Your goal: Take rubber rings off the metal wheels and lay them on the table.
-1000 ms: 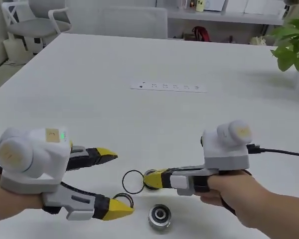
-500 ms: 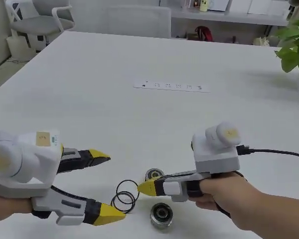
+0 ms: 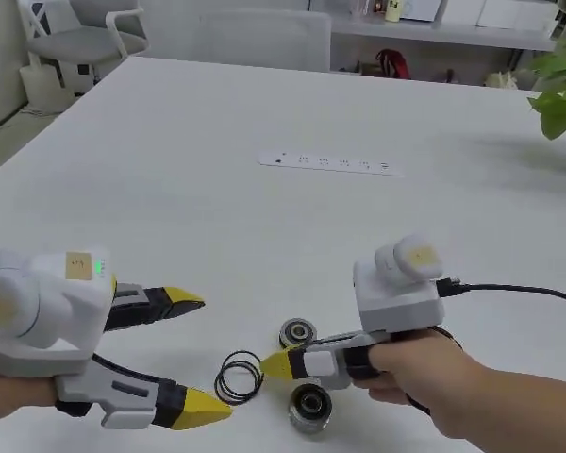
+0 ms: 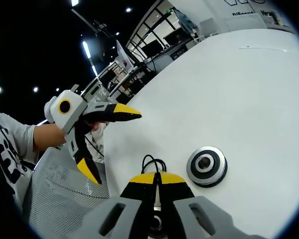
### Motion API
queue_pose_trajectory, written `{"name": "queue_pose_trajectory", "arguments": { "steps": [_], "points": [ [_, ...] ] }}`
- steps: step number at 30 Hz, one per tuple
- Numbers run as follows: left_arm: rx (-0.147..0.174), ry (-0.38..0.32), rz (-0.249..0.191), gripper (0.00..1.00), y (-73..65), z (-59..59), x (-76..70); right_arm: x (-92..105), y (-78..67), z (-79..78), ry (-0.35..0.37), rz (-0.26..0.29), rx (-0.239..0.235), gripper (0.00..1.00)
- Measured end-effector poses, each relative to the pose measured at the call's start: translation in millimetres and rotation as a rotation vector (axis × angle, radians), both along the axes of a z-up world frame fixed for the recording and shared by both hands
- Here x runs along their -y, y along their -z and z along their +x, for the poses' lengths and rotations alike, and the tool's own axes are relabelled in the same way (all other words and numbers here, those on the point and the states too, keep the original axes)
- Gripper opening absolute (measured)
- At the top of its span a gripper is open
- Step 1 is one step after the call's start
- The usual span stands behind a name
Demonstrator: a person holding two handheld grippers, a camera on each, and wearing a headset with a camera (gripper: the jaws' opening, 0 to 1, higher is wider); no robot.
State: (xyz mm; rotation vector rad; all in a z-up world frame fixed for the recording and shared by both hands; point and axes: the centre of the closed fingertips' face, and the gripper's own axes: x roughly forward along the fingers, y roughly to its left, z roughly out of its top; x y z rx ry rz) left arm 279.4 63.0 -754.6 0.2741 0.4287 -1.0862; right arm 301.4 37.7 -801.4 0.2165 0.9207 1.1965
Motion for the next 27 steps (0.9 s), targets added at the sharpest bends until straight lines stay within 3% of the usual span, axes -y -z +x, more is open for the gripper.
{"name": "queue_pose_trajectory", "arguments": {
  "steps": [18,27],
  "points": [
    [-0.010,0.003,0.006,0.74,2.3,0.5,0.1,6.3,5.7,2.0,0.013,-0.024,-0.009,0.00],
    [-0.010,0.004,0.011,0.74,3.9,3.0,-2.7,7.4,3.4,0.3,0.010,-0.019,-0.009,0.05]
  ]
}}
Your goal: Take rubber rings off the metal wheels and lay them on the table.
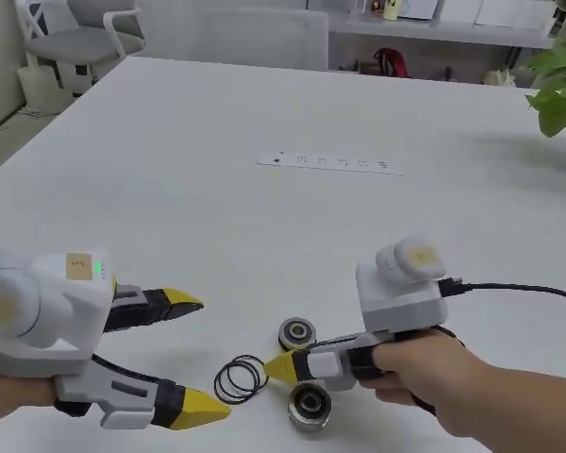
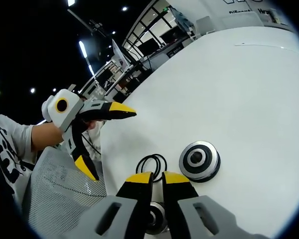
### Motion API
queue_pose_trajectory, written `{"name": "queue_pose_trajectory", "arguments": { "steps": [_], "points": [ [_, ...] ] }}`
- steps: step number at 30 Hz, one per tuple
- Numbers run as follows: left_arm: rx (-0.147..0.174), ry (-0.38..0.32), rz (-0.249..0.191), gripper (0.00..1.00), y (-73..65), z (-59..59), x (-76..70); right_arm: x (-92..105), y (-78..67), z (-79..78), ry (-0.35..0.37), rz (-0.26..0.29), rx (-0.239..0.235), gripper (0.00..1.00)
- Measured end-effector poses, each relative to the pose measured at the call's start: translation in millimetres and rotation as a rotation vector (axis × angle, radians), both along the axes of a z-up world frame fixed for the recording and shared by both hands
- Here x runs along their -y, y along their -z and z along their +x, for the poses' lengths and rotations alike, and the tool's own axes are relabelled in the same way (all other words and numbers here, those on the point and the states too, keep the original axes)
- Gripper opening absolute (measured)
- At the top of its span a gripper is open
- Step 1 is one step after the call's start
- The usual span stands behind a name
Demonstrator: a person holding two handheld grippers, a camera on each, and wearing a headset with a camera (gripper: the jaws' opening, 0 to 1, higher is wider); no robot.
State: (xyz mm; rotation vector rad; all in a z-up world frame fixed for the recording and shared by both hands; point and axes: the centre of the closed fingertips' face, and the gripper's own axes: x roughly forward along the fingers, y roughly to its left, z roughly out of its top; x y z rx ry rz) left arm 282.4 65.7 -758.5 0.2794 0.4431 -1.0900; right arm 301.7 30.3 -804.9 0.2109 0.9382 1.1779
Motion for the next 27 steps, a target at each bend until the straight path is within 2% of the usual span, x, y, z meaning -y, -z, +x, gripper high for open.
{"name": "queue_pose_trajectory", "arguments": {
  "steps": [5,27],
  "points": [
    [-0.004,0.002,0.000,0.73,0.6,1.0,0.6,2.7,-5.7,3.1,0.002,0.008,0.014,0.06],
    [0.004,0.008,-0.013,0.70,-10.6,14.6,12.2,21.6,-35.3,18.3,0.006,0.043,0.159,0.14]
  ]
}}
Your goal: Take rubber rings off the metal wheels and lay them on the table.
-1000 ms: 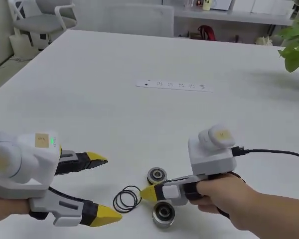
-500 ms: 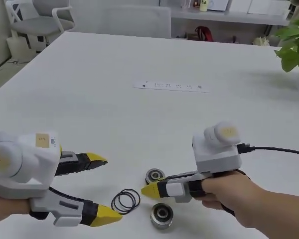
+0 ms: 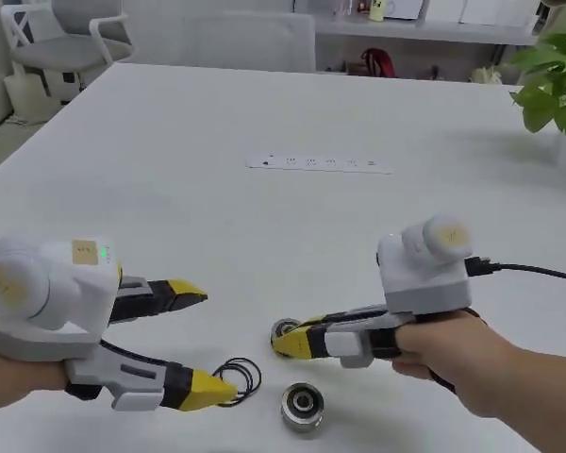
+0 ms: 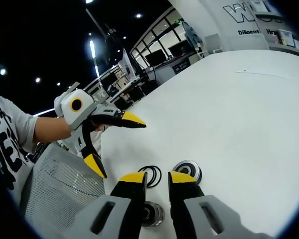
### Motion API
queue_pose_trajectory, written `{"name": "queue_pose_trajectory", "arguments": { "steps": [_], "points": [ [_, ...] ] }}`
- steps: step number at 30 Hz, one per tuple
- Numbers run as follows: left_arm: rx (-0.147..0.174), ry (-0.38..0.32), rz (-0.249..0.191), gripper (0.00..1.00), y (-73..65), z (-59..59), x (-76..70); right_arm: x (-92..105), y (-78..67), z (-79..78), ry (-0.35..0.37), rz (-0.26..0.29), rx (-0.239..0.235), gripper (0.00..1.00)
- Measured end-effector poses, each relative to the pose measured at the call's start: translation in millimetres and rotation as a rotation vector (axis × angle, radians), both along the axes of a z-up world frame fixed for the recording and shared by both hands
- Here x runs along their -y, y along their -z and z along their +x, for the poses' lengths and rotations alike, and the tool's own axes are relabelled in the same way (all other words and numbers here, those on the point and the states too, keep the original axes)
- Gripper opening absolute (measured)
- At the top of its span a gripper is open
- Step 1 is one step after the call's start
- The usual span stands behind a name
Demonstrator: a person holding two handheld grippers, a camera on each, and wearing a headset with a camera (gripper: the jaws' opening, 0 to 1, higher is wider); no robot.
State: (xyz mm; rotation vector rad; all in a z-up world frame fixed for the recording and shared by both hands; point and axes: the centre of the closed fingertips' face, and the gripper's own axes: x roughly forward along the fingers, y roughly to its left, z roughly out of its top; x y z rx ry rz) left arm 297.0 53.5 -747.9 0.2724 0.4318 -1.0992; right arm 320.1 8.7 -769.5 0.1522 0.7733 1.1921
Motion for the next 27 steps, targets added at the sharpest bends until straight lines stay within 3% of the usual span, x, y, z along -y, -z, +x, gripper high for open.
{"name": "queue_pose_trajectory", "arguments": {
  "steps": [13,17,27],
  "points": [
    [0.007,0.011,-0.006,0.65,-4.8,12.2,12.6,18.7,-4.3,15.2,-0.004,-0.027,0.117,0.21],
    [0.005,0.013,-0.006,0.63,-3.9,16.2,17.0,24.6,-1.4,19.1,-0.021,-0.050,0.168,0.22],
    [-0.008,0.010,-0.012,0.60,0.5,25.4,23.6,30.3,11.9,20.1,-0.063,-0.088,0.221,0.25]
  ]
}}
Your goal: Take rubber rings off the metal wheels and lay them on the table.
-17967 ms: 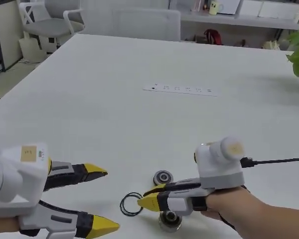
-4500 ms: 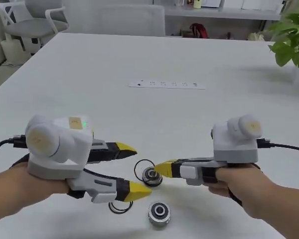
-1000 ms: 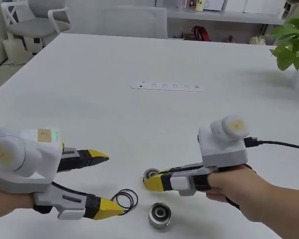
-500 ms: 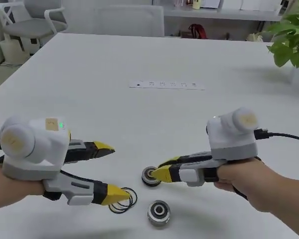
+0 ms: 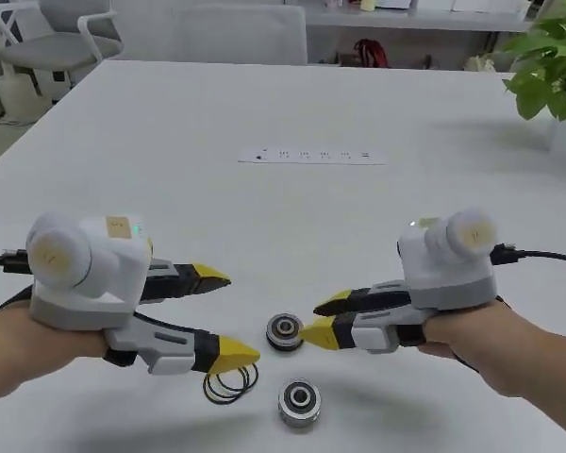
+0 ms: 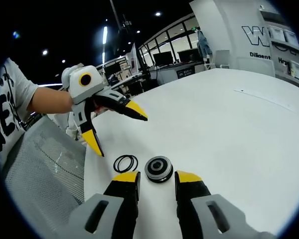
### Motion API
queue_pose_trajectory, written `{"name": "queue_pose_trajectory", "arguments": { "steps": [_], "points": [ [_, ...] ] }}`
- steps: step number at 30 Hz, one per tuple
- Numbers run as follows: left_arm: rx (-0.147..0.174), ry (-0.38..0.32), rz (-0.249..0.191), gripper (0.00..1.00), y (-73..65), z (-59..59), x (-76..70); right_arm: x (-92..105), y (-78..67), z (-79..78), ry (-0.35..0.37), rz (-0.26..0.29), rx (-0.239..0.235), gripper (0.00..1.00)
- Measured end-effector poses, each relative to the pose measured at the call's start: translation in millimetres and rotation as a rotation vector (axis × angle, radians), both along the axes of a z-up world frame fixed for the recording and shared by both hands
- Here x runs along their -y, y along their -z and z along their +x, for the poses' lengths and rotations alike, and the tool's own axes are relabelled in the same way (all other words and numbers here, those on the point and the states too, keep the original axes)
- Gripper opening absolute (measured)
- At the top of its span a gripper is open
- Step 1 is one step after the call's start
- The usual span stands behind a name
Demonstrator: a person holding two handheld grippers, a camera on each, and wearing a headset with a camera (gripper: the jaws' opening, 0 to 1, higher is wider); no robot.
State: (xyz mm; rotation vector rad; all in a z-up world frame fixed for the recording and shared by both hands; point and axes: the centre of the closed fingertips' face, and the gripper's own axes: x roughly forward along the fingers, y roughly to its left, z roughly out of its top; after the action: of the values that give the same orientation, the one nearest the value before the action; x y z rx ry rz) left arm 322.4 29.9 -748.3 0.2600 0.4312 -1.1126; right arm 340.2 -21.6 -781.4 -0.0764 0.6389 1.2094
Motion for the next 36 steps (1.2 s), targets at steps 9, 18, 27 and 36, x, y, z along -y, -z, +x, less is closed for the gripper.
{"name": "queue_pose_trajectory", "arguments": {
  "steps": [9,18,27,36],
  "points": [
    [-0.012,-0.004,0.002,0.58,7.4,4.7,2.6,1.2,9.4,-1.5,-0.045,-0.019,0.041,0.25],
    [-0.024,0.001,0.006,0.51,15.1,7.6,9.1,-0.2,18.3,-0.1,-0.066,-0.022,0.050,0.23],
    [-0.042,0.008,0.006,0.46,23.9,11.4,17.3,-4.2,24.0,-1.1,-0.087,-0.021,0.058,0.21],
    [-0.060,0.006,-0.006,0.39,29.9,16.7,25.5,-7.8,24.9,-2.6,-0.097,-0.013,0.053,0.20]
  ]
}}
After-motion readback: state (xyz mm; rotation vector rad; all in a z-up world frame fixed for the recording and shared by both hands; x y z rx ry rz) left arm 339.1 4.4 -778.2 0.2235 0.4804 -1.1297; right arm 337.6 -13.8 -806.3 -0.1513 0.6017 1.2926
